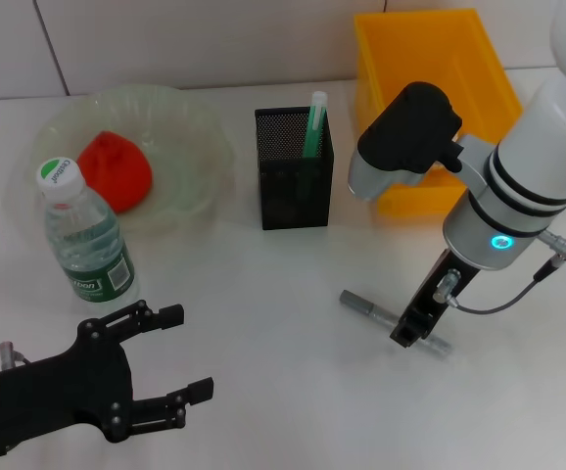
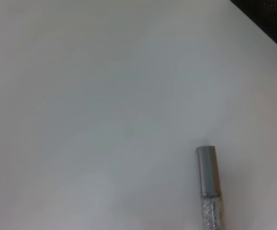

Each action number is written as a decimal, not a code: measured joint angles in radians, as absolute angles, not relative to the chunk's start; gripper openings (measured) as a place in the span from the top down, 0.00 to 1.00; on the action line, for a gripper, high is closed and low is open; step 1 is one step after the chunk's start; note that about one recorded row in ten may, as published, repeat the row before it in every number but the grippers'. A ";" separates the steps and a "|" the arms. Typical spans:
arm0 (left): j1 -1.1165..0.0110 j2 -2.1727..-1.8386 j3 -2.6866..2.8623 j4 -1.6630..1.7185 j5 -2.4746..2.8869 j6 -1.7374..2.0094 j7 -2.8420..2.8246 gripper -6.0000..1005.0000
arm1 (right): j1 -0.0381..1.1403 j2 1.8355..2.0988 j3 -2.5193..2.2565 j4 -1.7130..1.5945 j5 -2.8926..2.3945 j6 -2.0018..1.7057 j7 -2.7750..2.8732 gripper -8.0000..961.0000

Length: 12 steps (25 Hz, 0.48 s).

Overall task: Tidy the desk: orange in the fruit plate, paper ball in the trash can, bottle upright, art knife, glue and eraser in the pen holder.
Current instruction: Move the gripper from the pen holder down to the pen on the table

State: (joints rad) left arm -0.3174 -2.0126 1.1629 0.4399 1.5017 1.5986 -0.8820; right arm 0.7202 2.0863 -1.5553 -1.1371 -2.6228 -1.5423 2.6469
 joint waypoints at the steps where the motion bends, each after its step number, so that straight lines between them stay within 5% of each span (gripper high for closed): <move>1: -0.317 -2.013 1.163 0.440 1.502 1.599 -0.882 0.13 | 0.721 2.086 -1.557 -1.136 -2.623 -1.542 2.647 0.65; 12: -0.313 -2.013 1.167 0.440 1.502 1.600 -0.882 0.13 | 0.723 2.086 -1.561 -1.118 -2.623 -1.541 2.648 0.65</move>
